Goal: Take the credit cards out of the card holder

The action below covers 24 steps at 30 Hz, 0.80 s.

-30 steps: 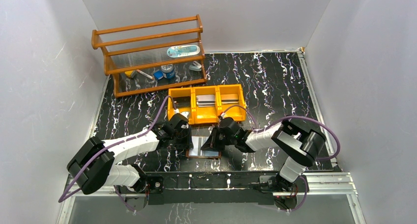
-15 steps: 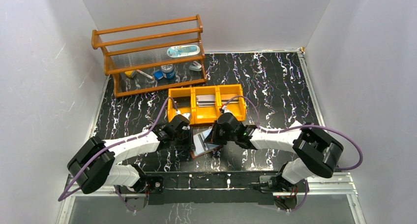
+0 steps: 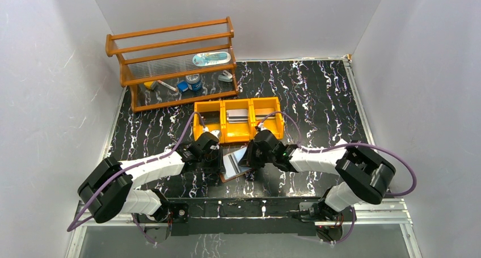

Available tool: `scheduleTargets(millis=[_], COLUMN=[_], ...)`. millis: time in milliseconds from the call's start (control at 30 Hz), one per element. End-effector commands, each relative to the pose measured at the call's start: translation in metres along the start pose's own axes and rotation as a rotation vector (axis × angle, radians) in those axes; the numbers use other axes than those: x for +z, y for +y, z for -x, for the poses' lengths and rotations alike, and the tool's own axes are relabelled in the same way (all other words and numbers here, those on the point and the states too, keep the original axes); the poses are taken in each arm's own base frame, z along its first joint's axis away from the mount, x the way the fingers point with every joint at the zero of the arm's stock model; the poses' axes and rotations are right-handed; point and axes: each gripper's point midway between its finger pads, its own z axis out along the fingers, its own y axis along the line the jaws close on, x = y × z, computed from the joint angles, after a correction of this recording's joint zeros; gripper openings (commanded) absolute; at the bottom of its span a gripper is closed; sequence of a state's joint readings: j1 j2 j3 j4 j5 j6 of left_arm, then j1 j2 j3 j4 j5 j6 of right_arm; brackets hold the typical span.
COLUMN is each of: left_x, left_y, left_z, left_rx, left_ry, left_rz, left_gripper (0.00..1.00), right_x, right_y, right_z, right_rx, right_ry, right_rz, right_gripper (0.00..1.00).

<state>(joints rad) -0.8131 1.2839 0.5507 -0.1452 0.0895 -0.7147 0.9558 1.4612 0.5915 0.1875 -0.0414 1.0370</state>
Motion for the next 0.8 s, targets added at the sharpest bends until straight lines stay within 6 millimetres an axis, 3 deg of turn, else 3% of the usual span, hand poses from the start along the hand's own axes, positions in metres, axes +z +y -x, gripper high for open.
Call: scheduleTargets(millis=[0, 133, 433, 667, 767], left_x=[-0.001, -0.002, 0.0, 0.0, -0.001], left_y=[0.007, 0.006, 0.006, 0.006, 0.007], left_z=[-0.014, -0.014, -0.014, -0.013, -0.014], left_rx=[0.017, 0.021, 0.025, 0.027, 0.027], left_ry=[0.048, 0.047, 0.056, 0.055, 0.054], left_rz=[0.016, 0.014, 0.017, 0.02, 0.023], left_gripper=[0.21, 0.21, 0.21, 0.2, 0.2], right_x=[0.005, 0.012, 0.018, 0.015, 0.01], right_y=[0.025, 0.022, 0.019, 0.016, 0.011], right_z=[0.008, 0.006, -0.005, -0.001, 0.005], right_rx=[-0.053, -0.038, -0.019, 0.004, 0.015], right_ry=[0.017, 0.036, 0.08, 0.057, 0.03], right_rz=[0.085, 0.088, 0.121, 0.117, 0.105], right_gripper=[0.23, 0.29, 0.29, 0.07, 0.02])
